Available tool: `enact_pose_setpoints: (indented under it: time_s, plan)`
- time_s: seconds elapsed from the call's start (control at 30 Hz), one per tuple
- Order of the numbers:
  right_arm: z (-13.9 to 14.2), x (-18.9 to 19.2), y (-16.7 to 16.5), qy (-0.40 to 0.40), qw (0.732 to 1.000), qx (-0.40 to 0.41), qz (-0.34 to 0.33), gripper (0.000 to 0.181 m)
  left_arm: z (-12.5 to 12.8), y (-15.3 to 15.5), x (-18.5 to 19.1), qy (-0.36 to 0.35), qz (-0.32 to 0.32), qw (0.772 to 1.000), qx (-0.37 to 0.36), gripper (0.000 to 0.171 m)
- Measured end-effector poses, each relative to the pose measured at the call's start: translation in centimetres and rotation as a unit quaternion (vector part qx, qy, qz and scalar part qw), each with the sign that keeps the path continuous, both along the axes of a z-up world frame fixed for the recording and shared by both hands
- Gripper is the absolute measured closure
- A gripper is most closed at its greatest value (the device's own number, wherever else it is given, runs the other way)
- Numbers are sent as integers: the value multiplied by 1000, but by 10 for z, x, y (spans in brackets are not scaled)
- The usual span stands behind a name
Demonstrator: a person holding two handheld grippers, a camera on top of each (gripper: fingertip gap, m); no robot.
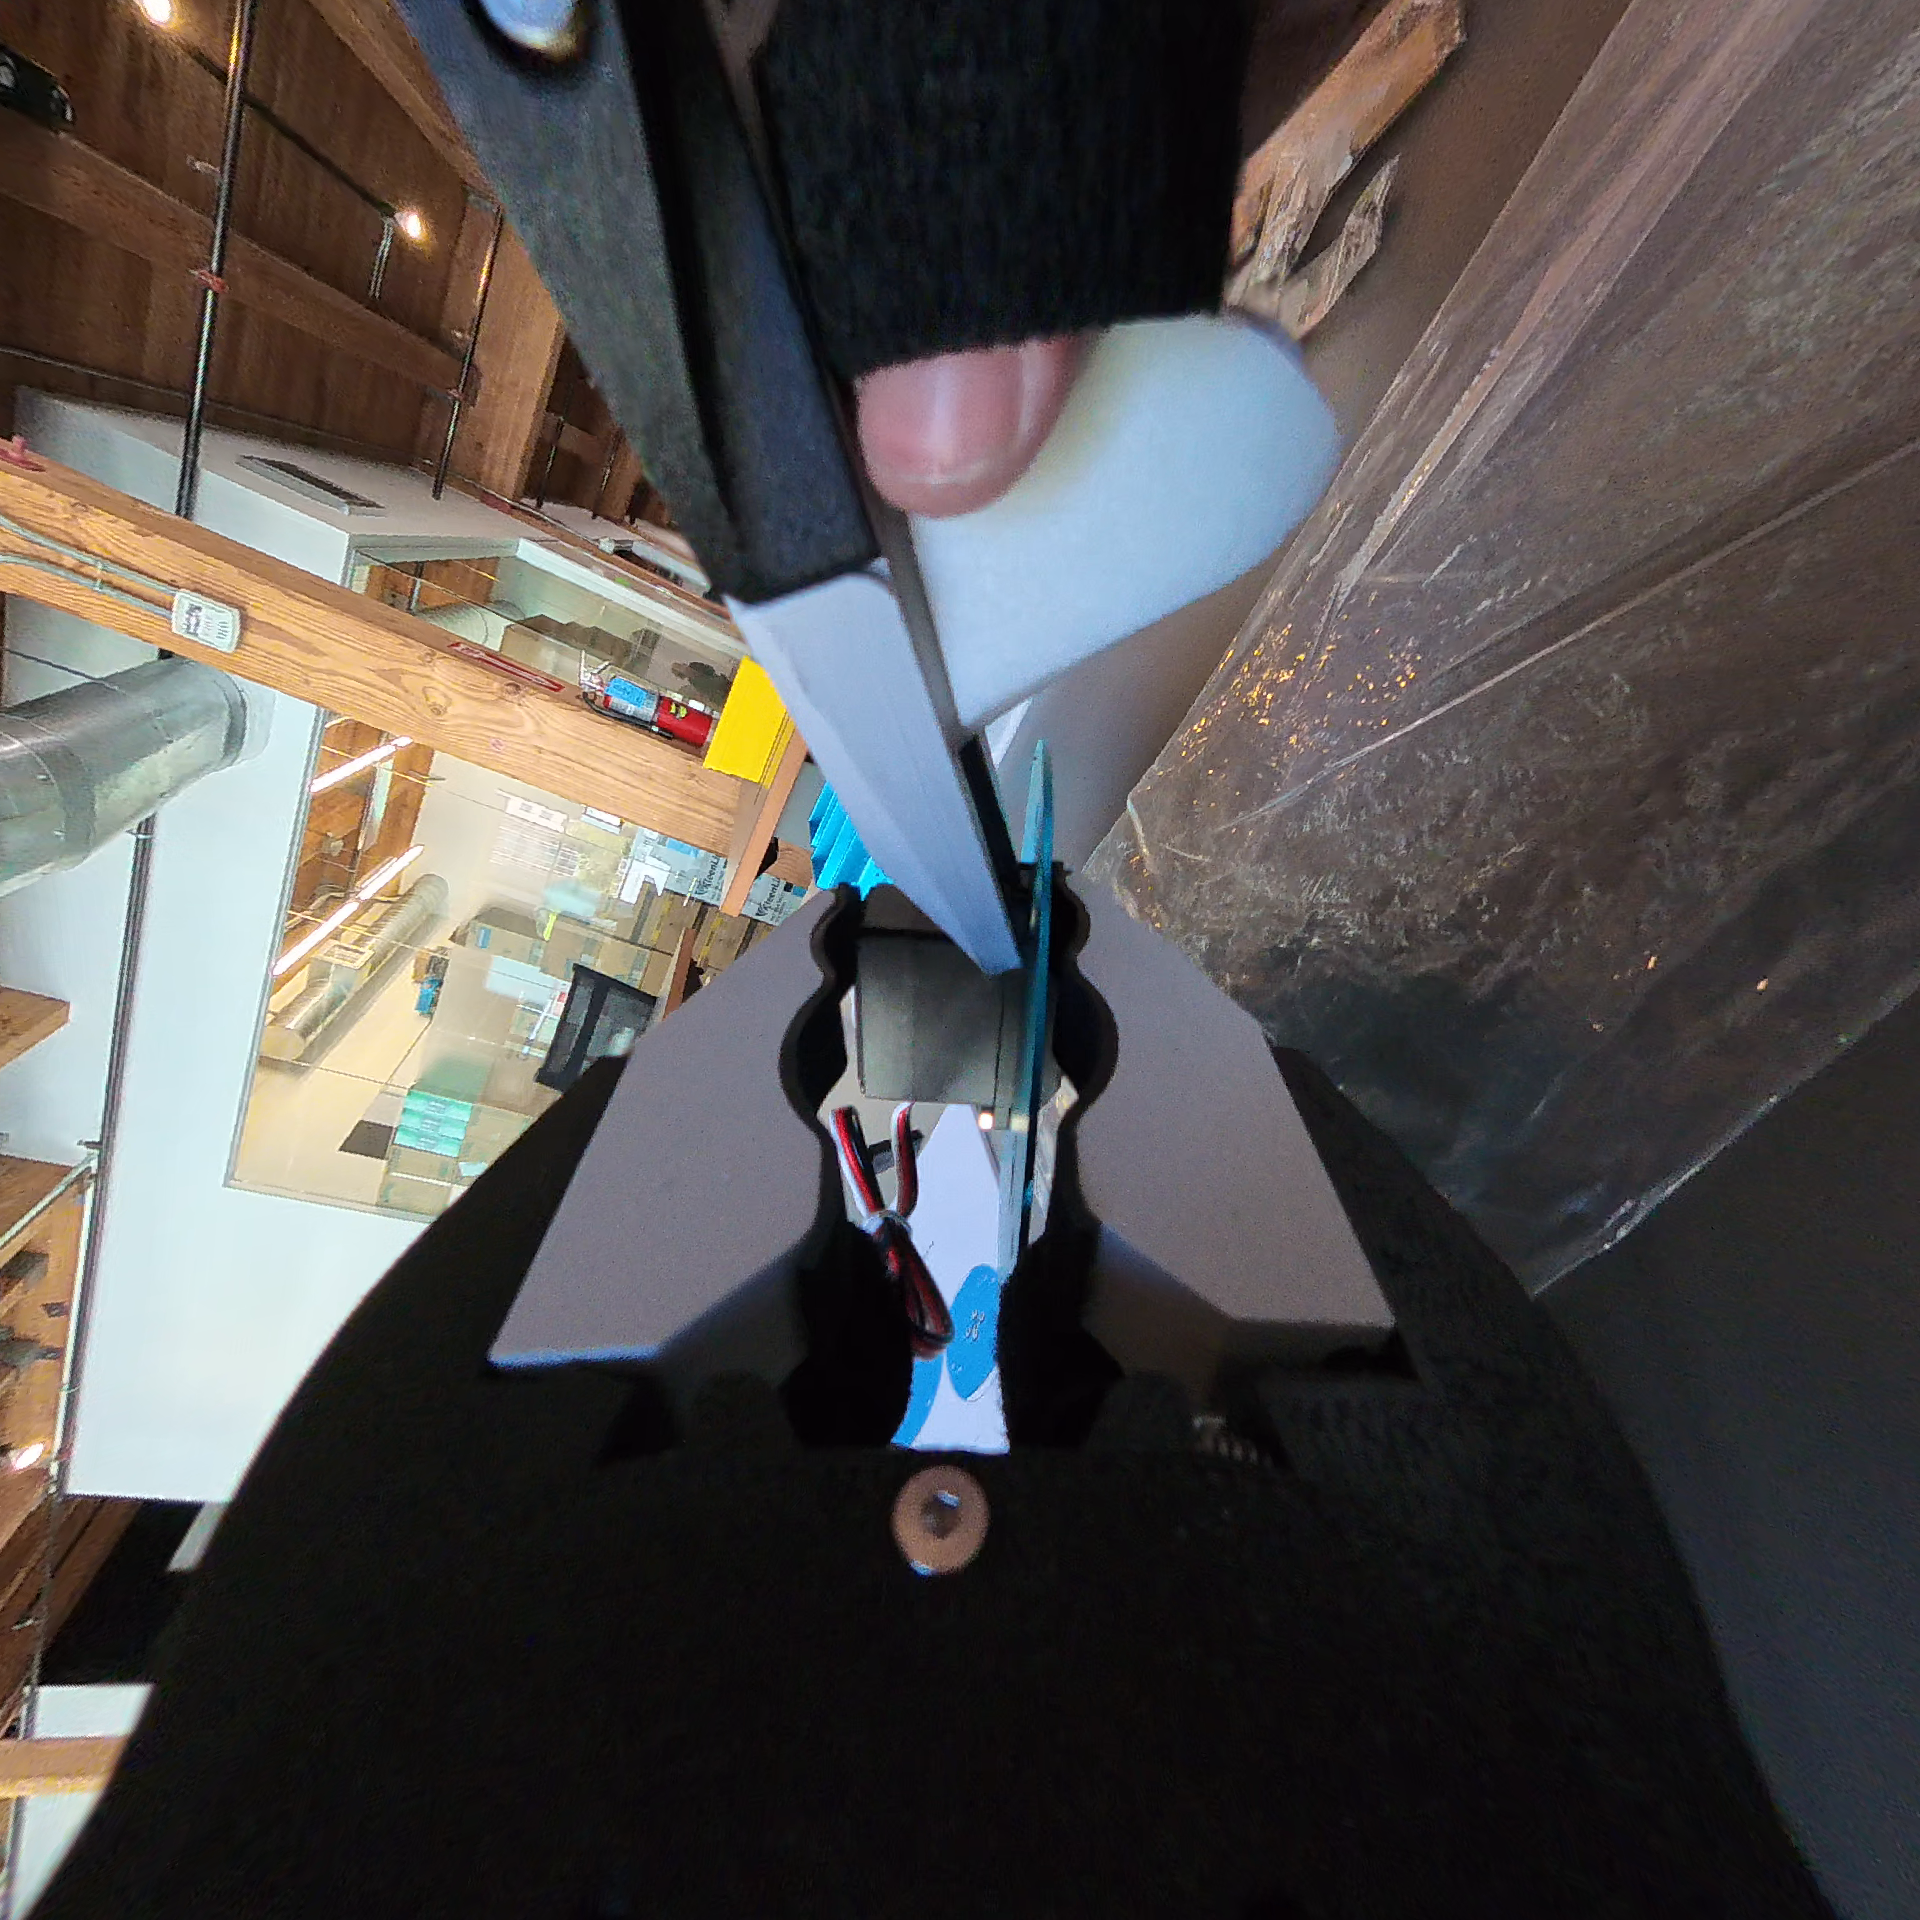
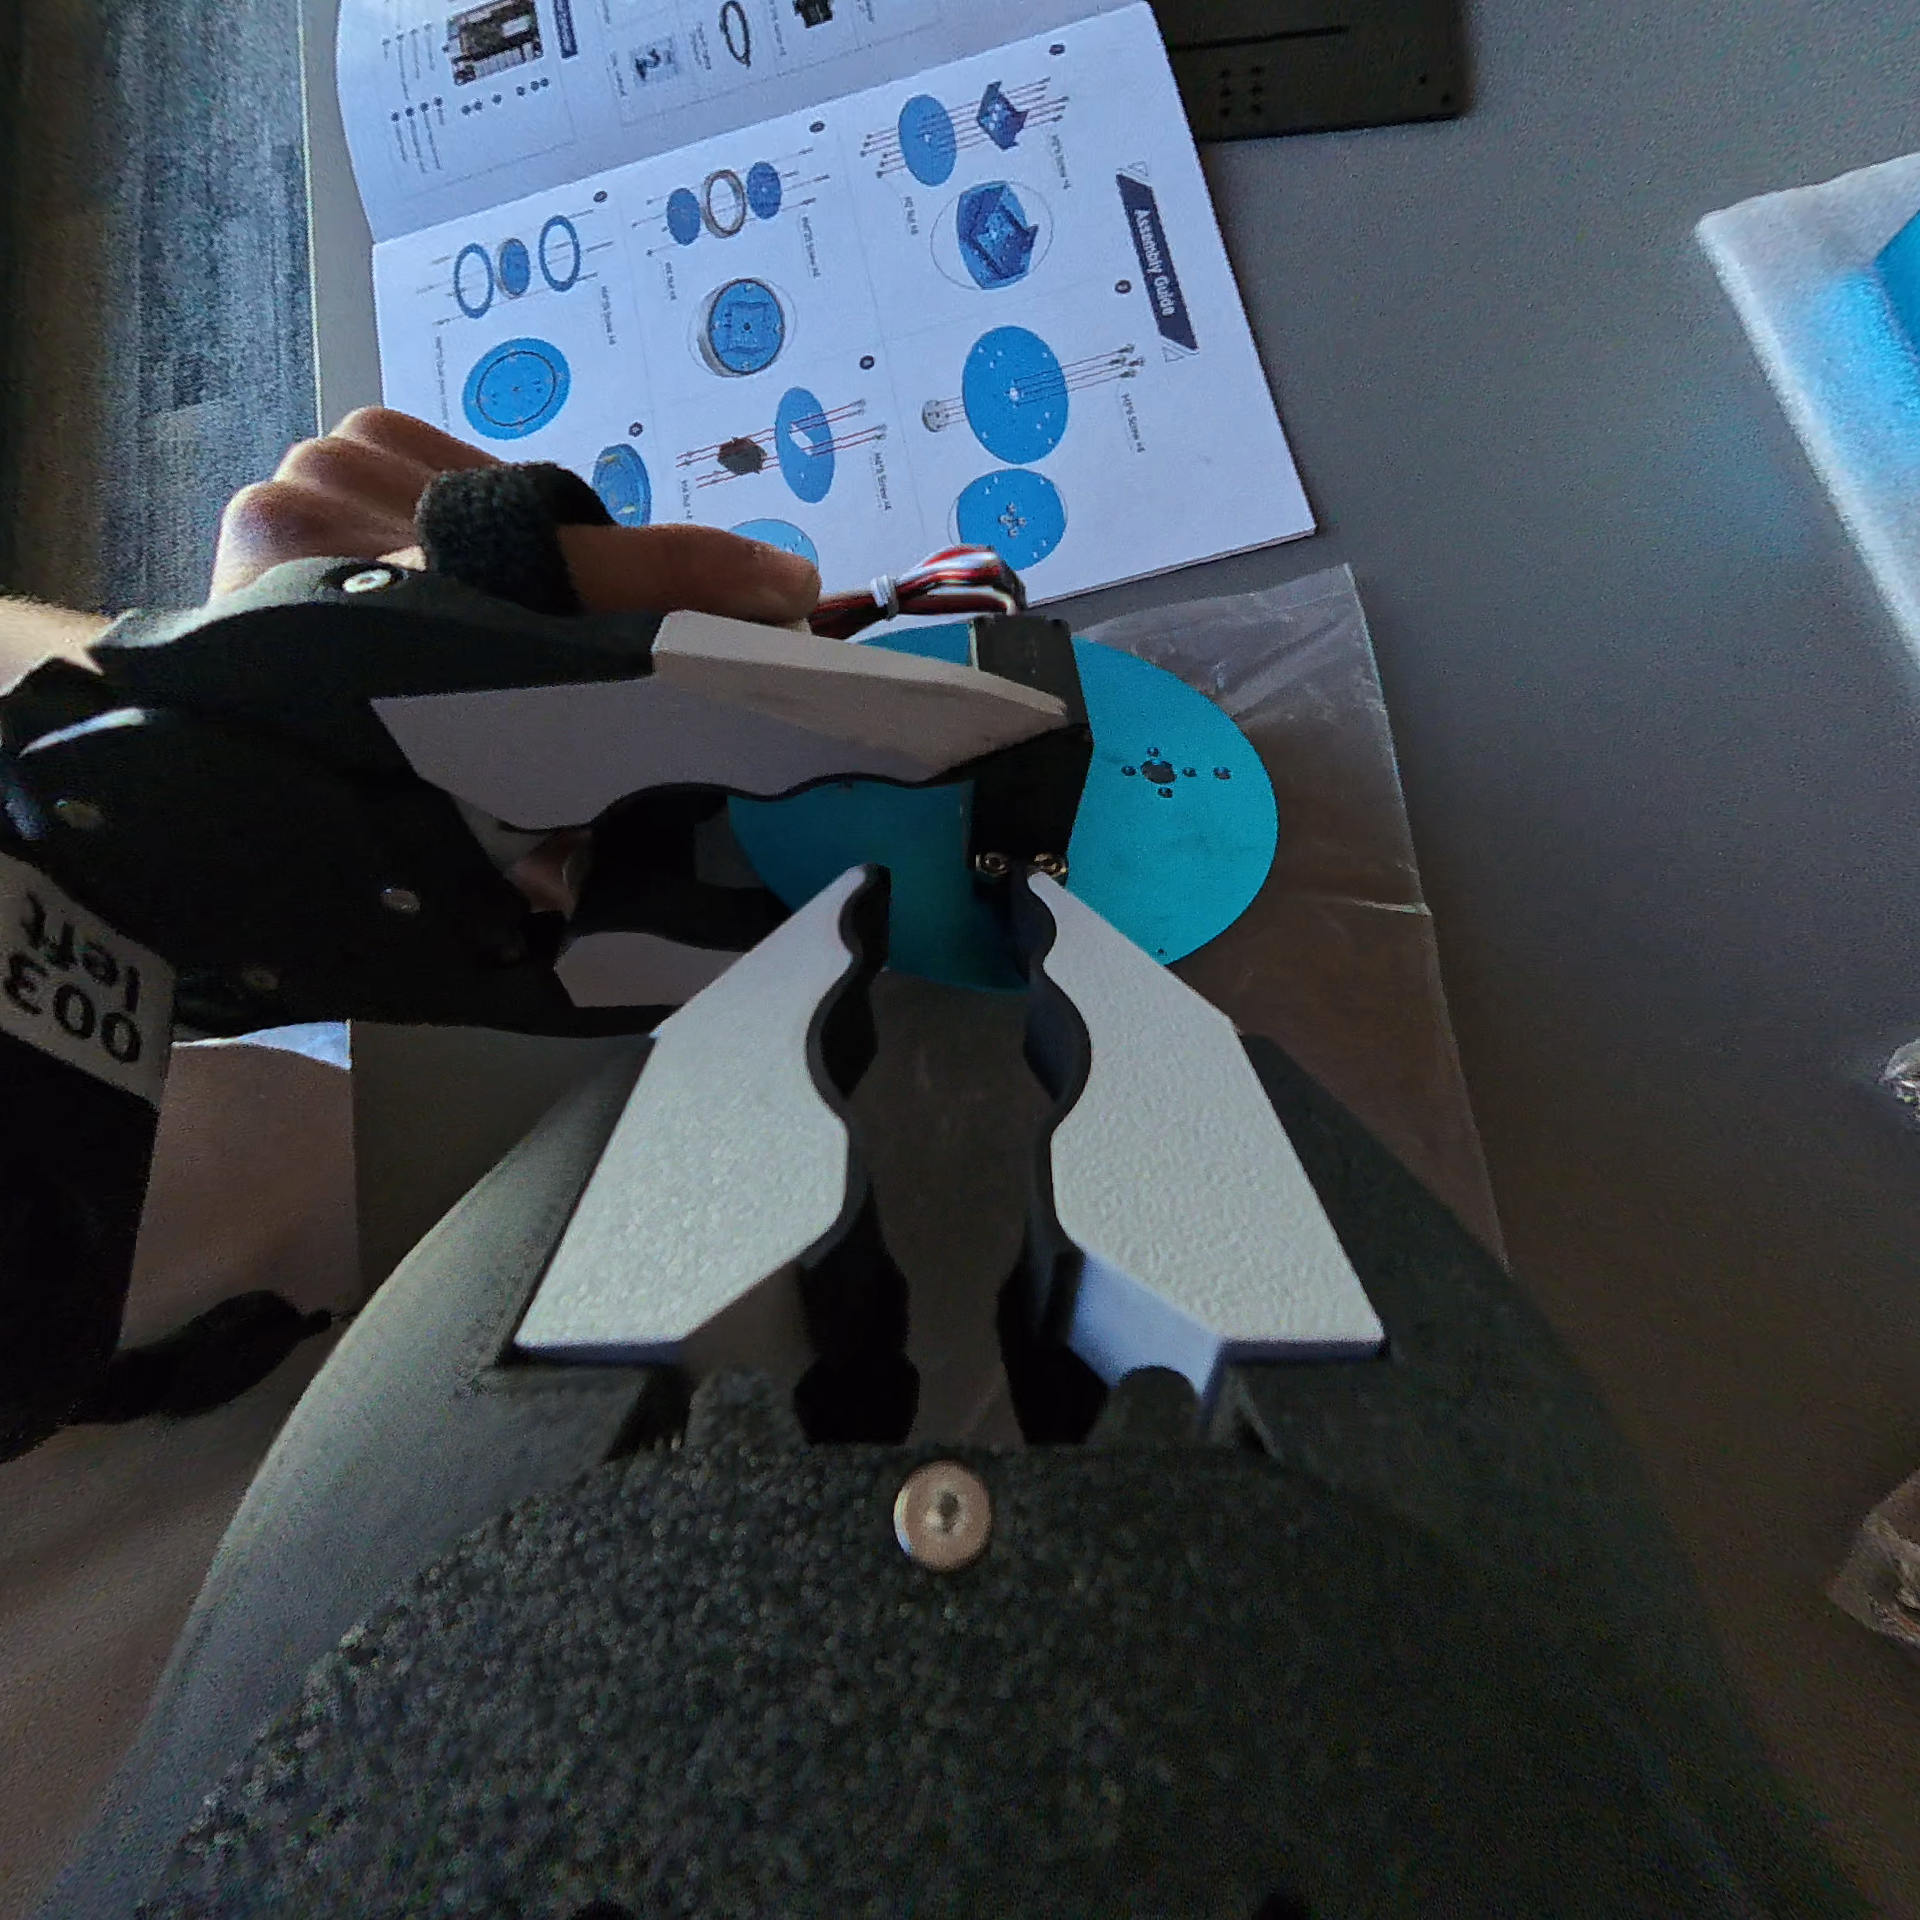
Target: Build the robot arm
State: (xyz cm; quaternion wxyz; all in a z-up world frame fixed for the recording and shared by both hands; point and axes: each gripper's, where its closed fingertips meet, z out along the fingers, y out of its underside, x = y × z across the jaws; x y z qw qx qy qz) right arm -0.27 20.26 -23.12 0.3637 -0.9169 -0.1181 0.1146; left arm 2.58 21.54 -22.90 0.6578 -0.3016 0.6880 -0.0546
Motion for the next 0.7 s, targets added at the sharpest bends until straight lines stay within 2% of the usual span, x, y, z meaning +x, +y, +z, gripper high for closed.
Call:
enact_pose_setpoints:
  time_s: [0.27,0.5,0.6,0.7]
  plan:
    - [-5,0,2,5,1000,-3,-16,162,-6,0,-2,11,8,1000,-10,136]
    - [11,13,1,35,999,16,-9,165,-1,-7,-3,-5,-3,1000,-12,136]
    - [12,22,4,-14,999,42,1,157,0,-9,-5,-9,-6,1000,-11,136]
    - [1,15,5,-17,999,30,20,149,0,-12,-5,-13,-13,1000,-10,136]
